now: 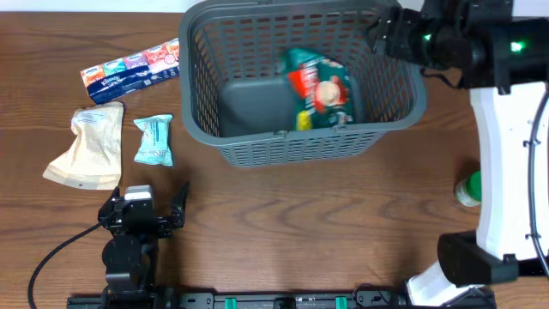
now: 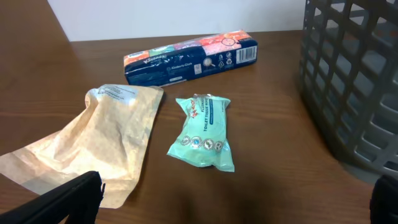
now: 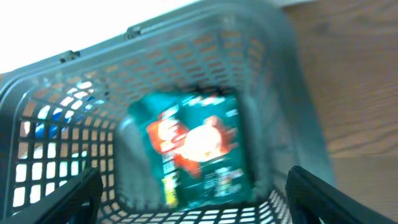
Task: Pack container
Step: 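Release the coffee bag into the basket and withdraw right gripper, then lower the right gripper over the green-capped jar and grasp it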
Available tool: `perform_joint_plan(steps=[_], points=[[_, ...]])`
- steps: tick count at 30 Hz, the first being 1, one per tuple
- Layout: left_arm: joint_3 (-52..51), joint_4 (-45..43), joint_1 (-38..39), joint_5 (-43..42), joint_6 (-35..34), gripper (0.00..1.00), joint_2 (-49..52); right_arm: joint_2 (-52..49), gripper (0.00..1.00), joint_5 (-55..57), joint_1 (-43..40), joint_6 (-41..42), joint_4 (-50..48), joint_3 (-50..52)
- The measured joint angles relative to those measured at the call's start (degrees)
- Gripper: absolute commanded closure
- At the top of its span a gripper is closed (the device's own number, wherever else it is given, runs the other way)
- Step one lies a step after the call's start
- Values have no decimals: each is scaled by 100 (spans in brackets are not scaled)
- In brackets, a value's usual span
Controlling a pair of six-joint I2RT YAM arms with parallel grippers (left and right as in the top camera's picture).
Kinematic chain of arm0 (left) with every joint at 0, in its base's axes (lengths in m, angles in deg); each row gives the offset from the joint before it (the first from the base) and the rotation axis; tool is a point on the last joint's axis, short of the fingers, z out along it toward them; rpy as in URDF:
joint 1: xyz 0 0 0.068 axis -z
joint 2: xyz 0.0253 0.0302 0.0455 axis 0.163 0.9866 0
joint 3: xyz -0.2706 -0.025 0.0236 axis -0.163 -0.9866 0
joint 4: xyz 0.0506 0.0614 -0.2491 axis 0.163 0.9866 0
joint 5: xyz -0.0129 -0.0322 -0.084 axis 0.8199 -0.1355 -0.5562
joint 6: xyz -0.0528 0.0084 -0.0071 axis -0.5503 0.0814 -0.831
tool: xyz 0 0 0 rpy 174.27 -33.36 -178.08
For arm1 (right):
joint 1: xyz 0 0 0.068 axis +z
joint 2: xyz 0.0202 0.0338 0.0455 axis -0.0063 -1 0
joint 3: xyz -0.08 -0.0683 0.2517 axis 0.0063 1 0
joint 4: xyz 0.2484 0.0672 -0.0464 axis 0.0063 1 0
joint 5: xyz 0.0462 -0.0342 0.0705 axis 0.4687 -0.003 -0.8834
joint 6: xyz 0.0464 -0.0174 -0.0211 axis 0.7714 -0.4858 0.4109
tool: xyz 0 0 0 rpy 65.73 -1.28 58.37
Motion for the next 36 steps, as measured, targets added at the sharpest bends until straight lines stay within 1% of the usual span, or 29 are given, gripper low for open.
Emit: perform_joint_plan(steps=[2, 4, 7, 9, 11, 14, 17, 20, 26, 32, 36], points=[[0, 0, 0, 0, 0, 1, 0, 140, 9, 245, 11, 4, -4, -37], [0, 0, 0, 0, 0, 1, 0, 337, 5, 514, 15, -31, -9, -63], [0, 0, 0, 0, 0, 1, 0, 671, 3, 835, -50, -138, 2, -111], [0, 0, 0, 0, 0, 2, 0, 894, 1, 999, -236, -219, 68, -146], [0, 0, 0, 0, 0, 1, 0, 1010, 1, 1130, -490, -247, 170, -190], [0, 0, 0, 0, 0, 1, 0, 1073, 1, 1266, -1141, -282, 372, -205], [0, 0, 0, 0, 0, 1, 0, 981, 1, 1335, -1749, -289, 588, -203], [0, 0, 0, 0, 0, 1, 0, 831, 1, 1403, -2173, -286, 787, -195], [0, 0, 0, 0, 0, 1, 0, 446, 1, 1405, -2562, -286, 1084, -184], [0, 0, 0, 0, 0, 1, 0, 17, 1, 1379, -2787, -372, 1095, -94], [0, 0, 0, 0, 0, 1, 0, -177, 4, 1266, -3045, -553, 1108, 142]])
